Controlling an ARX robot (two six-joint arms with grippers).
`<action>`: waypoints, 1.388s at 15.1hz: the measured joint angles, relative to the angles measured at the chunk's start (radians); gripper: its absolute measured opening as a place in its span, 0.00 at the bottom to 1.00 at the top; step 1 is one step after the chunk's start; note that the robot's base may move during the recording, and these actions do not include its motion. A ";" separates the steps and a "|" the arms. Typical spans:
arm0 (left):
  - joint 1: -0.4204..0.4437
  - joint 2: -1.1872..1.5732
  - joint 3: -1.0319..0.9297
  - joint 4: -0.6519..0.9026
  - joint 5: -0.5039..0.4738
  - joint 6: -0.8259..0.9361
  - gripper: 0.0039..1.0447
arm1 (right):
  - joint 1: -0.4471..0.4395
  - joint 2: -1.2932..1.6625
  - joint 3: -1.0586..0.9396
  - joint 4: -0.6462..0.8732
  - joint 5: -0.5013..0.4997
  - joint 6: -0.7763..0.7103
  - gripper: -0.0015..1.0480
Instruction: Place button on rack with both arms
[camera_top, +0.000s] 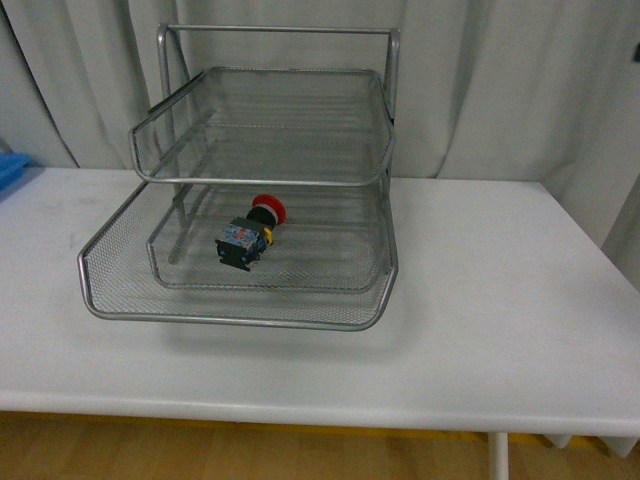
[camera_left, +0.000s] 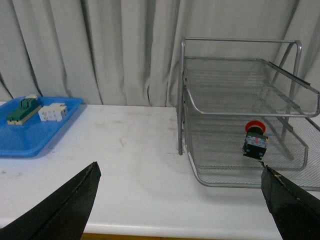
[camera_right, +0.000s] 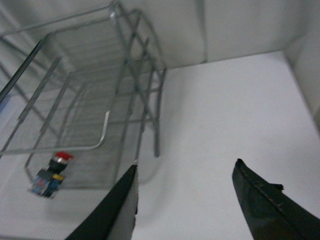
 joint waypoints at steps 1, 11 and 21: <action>0.000 0.000 0.000 0.000 0.000 0.000 0.94 | 0.032 0.041 0.031 -0.039 -0.040 0.000 0.47; 0.000 0.000 0.000 0.000 0.000 0.000 0.94 | 0.321 0.325 0.169 -0.271 -0.322 -0.058 0.02; 0.000 0.000 0.000 0.000 0.000 0.000 0.94 | 0.444 0.642 0.336 -0.261 -0.323 -0.135 0.02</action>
